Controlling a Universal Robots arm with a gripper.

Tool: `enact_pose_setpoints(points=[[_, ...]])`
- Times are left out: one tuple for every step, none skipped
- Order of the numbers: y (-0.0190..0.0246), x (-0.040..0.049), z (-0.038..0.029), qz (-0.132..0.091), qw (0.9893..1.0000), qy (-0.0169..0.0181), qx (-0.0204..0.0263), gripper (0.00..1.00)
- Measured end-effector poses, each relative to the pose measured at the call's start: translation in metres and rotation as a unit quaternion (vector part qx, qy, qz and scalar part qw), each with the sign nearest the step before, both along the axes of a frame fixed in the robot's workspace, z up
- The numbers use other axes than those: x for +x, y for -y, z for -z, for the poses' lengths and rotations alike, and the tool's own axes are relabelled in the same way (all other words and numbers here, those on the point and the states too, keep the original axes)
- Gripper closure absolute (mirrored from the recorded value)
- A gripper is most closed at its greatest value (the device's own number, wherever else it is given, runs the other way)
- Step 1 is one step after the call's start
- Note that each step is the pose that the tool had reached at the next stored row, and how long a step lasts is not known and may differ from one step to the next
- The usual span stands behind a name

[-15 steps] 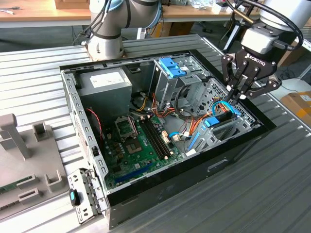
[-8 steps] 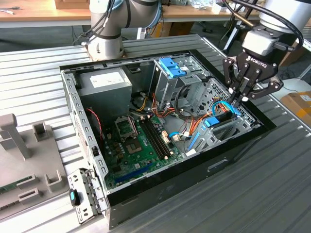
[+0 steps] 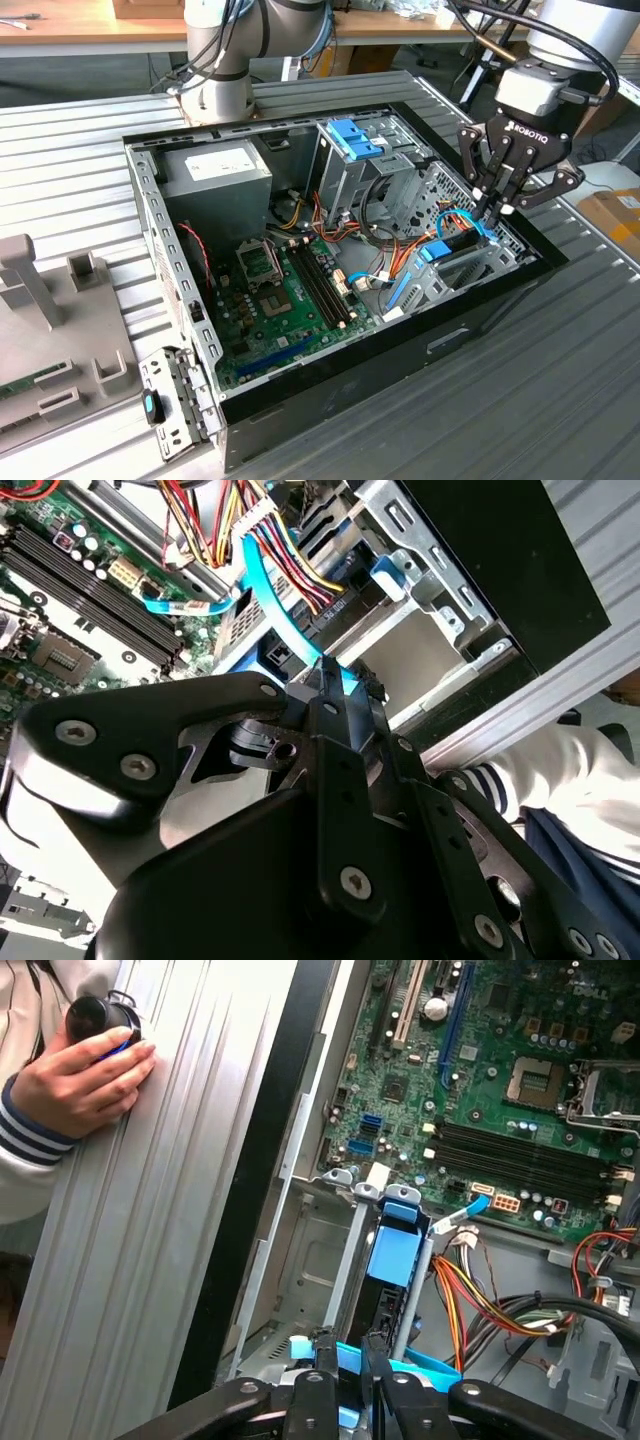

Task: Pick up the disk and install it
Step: 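Insert the first disk wire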

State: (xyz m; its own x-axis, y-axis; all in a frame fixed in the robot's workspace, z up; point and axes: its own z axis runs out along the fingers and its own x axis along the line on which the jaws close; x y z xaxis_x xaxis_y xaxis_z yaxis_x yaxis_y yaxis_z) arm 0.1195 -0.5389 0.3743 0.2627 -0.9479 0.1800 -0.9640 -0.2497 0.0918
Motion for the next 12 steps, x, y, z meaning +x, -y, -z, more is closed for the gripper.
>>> enact_pose_setpoints(points=[[-0.0059, -0.0002, -0.0002, -0.001, 1.0, 0.0, 0.0001, 0.76], [-0.0075, -0.0003, -0.0002, -0.002, 1.0, 0.0, 0.0002, 0.76], [-0.0085, -0.0004, -0.0002, -0.002, 1.0, 0.0, 0.0002, 0.76], [-0.0106, -0.0004, -0.0002, -0.006, 1.0, 0.0, -0.0009, 0.76], [-0.0112, -0.0004, -0.0002, -0.009, 0.9999, -0.0001, -0.006, 0.76], [-0.0115, -0.0004, -0.0001, -0.012, 0.9998, -0.0001, -0.0172, 0.76], [-0.0115, -0.0004, 0.0, -0.017, 0.9994, -0.0002, -0.0304, 0.76], [-0.0116, -0.0004, 0.0009, -0.024, 0.9991, -0.0001, -0.0352, 0.76], [-0.0117, -0.0004, 0.0009, -0.025, 0.9992, 0.0, -0.0309, 0.76], [-0.0118, -0.0004, 0.001, -0.026, 0.9994, 0.0002, -0.0247, 0.76], [-0.0119, -0.0004, 0.001, -0.026, 0.9996, 0.0005, -0.0149, 0.76], [-0.0119, -0.0004, 0.001, -0.026, 0.9996, 0.0006, -0.0092, 0.76]])
